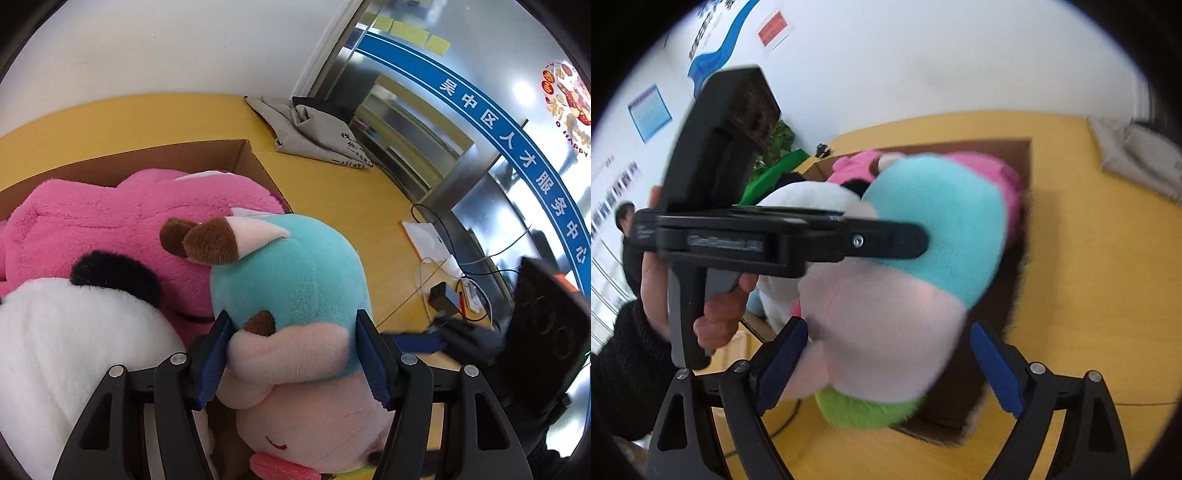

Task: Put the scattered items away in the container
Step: 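Lift the pig plush with both tools and carry it to the box, then lower the pig plush into the box beside the panda and open both tools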

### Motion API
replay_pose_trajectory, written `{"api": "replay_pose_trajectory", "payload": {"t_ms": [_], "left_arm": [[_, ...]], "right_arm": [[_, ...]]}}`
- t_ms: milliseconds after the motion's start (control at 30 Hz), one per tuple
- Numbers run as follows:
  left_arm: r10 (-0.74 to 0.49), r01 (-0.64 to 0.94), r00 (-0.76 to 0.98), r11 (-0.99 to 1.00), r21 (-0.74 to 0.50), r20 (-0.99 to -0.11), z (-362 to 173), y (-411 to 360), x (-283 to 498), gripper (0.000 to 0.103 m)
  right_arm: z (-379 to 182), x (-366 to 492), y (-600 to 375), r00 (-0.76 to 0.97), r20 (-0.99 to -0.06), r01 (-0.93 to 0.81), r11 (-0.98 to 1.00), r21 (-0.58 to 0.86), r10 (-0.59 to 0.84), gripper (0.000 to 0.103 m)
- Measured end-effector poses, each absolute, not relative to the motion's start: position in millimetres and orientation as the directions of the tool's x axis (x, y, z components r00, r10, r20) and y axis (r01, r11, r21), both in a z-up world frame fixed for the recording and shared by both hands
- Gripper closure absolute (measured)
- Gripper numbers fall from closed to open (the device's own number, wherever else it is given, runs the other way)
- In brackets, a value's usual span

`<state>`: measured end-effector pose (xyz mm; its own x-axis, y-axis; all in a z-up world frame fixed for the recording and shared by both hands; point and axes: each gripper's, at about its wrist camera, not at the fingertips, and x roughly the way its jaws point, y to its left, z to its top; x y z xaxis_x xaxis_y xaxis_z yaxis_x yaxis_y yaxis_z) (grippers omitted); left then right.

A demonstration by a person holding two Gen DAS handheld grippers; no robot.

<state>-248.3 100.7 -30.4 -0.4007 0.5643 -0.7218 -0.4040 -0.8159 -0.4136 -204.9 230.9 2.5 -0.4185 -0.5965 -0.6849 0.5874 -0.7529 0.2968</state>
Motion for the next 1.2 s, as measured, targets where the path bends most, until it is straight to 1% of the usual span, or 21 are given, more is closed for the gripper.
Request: {"api": "replay_pose_trajectory", "payload": {"t_ms": [100, 167, 233, 300, 333, 367, 433, 467, 500, 533, 600, 667, 700, 733, 767, 833, 900, 933, 1000, 1133, 1200], "left_arm": [[0.579, -0.381, -0.403, -0.81, -0.446, -0.709, -34, 98, -252, 0.035], [0.563, -0.395, -0.407, -0.819, -0.417, -0.72, -38, 105, -251, 0.034], [0.54, -0.4, -0.418, -0.831, -0.385, -0.731, -40, 112, -249, 0.033], [0.54, -0.393, -0.429, -0.833, -0.388, -0.724, -41, 112, -248, 0.033], [0.542, -0.394, -0.43, -0.832, -0.391, -0.722, -43, 112, -248, 0.033], [0.544, -0.397, -0.427, -0.83, -0.391, -0.722, -45, 113, -248, 0.033], [0.547, -0.399, -0.425, -0.829, -0.393, -0.722, -49, 114, -249, 0.033], [0.546, -0.396, -0.427, -0.829, -0.394, -0.72, -50, 115, -249, 0.033], [0.543, -0.394, -0.433, -0.832, -0.391, -0.719, -50, 115, -248, 0.033], [0.529, -0.386, -0.439, -0.841, -0.38, -0.726, -51, 115, -247, 0.032], [0.515, -0.373, -0.451, -0.851, -0.37, -0.729, -49, 111, -244, 0.033], [0.505, -0.377, -0.472, -0.856, -0.352, -0.722, -41, 105, -236, 0.035], [0.493, -0.381, -0.492, -0.863, -0.332, -0.717, -34, 102, -228, 0.038], [0.484, -0.389, -0.503, -0.866, -0.312, -0.716, -29, 100, -220, 0.044], [0.485, -0.403, -0.511, -0.864, -0.301, -0.709, -24, 99, -211, 0.047], [0.5, -0.425, -0.5, -0.853, -0.303, -0.707, -26, 102, -198, 0.047], [0.478, -0.427, -0.471, -0.859, -0.283, -0.742, -42, 112, -199, 0.044], [0.49, -0.417, -0.465, -0.856, -0.307, -0.737, -48, 112, -203, 0.041], [0.538, -0.395, -0.435, -0.835, -0.384, -0.722, -53, 108, -210, 0.041], [0.514, -0.407, -0.427, -0.844, -0.349, -0.744, -61, 121, -214, 0.04], [0.513, -0.4, -0.415, -0.845, -0.355, -0.752, -71, 125, -216, 0.04]], "right_arm": [[31, -209, 251, -0.496, -0.622, 0.561, -0.771, 0.303, -0.606, 0.013], [41, -217, 257, -0.564, -0.601, 0.506, -0.812, 0.291, -0.567, 0.014], [49, -228, 269, -0.602, -0.588, 0.441, -0.839, 0.32, -0.541, 0.014], [61, -234, 273, -0.63, -0.562, 0.419, -0.844, 0.335, -0.536, 0.014], [62, -243, 271, -0.63, -0.566, 0.41, -0.847, 0.339, -0.532, 0.014], [59, -257, 265, -0.618, -0.585, 0.408, -0.85, 0.334, -0.526, 0.014], [44, -281, 242, -0.556, -0.662, 0.43, -0.855, 0.288, -0.503, 0.016], [39, -280, 234, -0.529, -0.702, 0.439, -0.862, 0.254, -0.476, 0.027], [27, -277, 225, -0.501, -0.746, 0.445, -0.87, 0.214, -0.439, 0.041], [12, -273, 225, -0.478, -0.777, 0.444, -0.876, 0.188, -0.409, 0.045], [-11, -280, 219, -0.438, -0.801, 0.427, -0.878, 0.214, -0.408, 0.045], [-15, -274, 216, -0.434, -0.806, 0.437, -0.876, 0.203, -0.404, 0.045], [-16, -271, 214, -0.433, -0.812, 0.449, -0.875, 0.183, -0.391, 0.046], [-14, -268, 213, -0.437, -0.817, 0.452, -0.877, 0.162, -0.376, 0.046], [-16, -268, 213, -0.439, -0.821, 0.449, -0.881, 0.152, -0.366, 0.046], [-19, -268, 211, -0.433, -0.829, 0.447, -0.883, 0.142, -0.353, 0.045], [-23, -266, 209, -0.438, -0.833, 0.442, -0.888, 0.128, -0.338, 0.045], [-23, -266, 208, -0.44, -0.836, 0.438, -0.891, 0.119, -0.328, 0.045], [-25, -266, 210, -0.451, -0.837, 0.43, -0.897, 0.099, -0.309, 0.046], [-28, -269, 214, -0.444, -0.851, 0.414, -0.906, 0.082, -0.28, 0.048], [-30, -270, 212, -0.441, -0.859, 0.411, -0.909, 0.063, -0.259, 0.05]]}}
